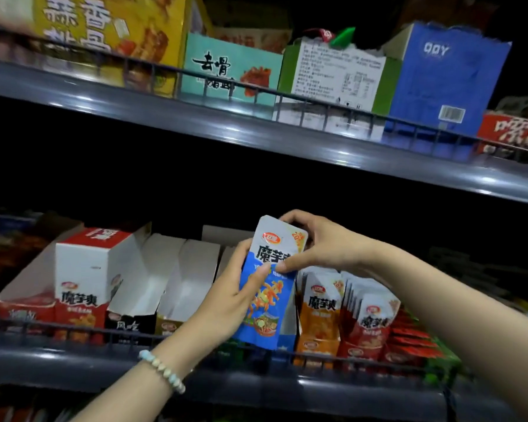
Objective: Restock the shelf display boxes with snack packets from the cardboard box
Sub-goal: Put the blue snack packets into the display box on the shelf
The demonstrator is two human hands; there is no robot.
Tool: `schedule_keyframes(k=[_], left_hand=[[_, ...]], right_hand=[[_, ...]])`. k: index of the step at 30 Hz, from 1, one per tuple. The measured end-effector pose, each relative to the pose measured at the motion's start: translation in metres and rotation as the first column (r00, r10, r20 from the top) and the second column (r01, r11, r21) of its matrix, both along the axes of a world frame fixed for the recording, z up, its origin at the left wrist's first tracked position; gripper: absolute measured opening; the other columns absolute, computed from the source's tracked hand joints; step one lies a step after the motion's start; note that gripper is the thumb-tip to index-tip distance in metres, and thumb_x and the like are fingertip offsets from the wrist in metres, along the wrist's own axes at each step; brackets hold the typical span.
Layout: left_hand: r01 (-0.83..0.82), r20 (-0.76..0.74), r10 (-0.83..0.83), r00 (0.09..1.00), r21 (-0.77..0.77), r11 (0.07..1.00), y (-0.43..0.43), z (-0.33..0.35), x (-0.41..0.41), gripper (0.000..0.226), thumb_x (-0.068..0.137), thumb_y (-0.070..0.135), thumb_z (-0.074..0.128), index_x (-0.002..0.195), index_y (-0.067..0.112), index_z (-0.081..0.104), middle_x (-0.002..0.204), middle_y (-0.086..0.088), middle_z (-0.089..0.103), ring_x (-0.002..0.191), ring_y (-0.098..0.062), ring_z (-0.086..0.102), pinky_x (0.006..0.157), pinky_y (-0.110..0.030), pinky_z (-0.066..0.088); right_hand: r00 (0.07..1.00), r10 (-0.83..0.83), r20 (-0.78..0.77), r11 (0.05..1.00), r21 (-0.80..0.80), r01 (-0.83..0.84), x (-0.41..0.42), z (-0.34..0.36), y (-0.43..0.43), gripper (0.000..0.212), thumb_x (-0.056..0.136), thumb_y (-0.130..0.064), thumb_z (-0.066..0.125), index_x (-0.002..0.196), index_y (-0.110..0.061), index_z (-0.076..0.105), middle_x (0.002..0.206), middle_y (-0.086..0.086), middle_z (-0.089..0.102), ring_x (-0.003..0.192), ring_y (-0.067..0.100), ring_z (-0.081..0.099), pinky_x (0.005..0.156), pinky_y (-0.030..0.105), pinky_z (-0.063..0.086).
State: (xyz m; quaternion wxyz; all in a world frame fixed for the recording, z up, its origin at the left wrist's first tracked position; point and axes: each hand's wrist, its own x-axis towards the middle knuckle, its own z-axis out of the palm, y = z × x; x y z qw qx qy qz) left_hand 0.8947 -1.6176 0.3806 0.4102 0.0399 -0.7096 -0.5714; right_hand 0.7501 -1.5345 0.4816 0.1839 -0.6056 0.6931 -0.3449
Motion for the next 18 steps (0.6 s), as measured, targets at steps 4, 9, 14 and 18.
schedule_keyframes(k=[4,9,14,18], left_hand=[[0.007,0.033,-0.006,0.999,-0.048,0.999,-0.017,-0.004,-0.023,0.031,0.088,0.035,0.050,0.118,0.039,0.042,0.103,0.017,0.069,0.091,-0.008,0.070,0.071,-0.024,0.056],[-0.064,0.059,0.068,0.996,-0.055,0.996,-0.034,-0.014,-0.054,0.025,0.095,0.024,0.049,0.116,0.034,0.042,0.103,0.011,0.068,0.085,-0.001,0.069,0.064,-0.015,0.053],[-0.236,0.208,0.255,0.944,-0.112,0.965,-0.055,-0.039,-0.059,0.050,0.101,0.036,0.026,0.147,0.018,0.023,0.148,0.004,0.032,0.122,0.011,0.038,0.087,-0.002,0.027],[-0.263,0.429,0.390,0.815,-0.326,0.908,-0.069,-0.053,-0.058,0.055,0.102,0.041,0.022,0.152,0.017,0.016,0.157,-0.001,0.022,0.143,-0.013,0.020,0.100,-0.014,0.020]], right_hand=[[0.998,-0.024,0.065,0.989,0.147,0.015,-0.020,0.000,-0.015,0.042,0.071,0.003,0.078,0.105,-0.011,0.056,0.100,0.011,0.071,0.091,0.021,0.071,0.080,0.036,0.059],[0.990,-0.123,0.066,0.977,0.182,0.109,-0.044,-0.012,-0.025,0.025,0.075,0.000,0.075,0.091,-0.012,0.060,0.075,-0.003,0.073,0.065,0.003,0.069,0.058,0.015,0.054],[0.959,-0.282,0.003,0.926,0.264,0.271,-0.073,-0.020,-0.028,0.033,0.067,-0.029,0.083,0.091,-0.011,0.070,0.081,-0.003,0.074,0.074,0.009,0.070,0.072,0.023,0.058],[0.963,-0.266,0.037,0.942,0.221,0.252,-0.087,-0.012,-0.031,0.032,0.073,-0.016,0.077,0.100,-0.023,0.061,0.096,-0.004,0.070,0.089,0.009,0.066,0.074,0.019,0.053]])
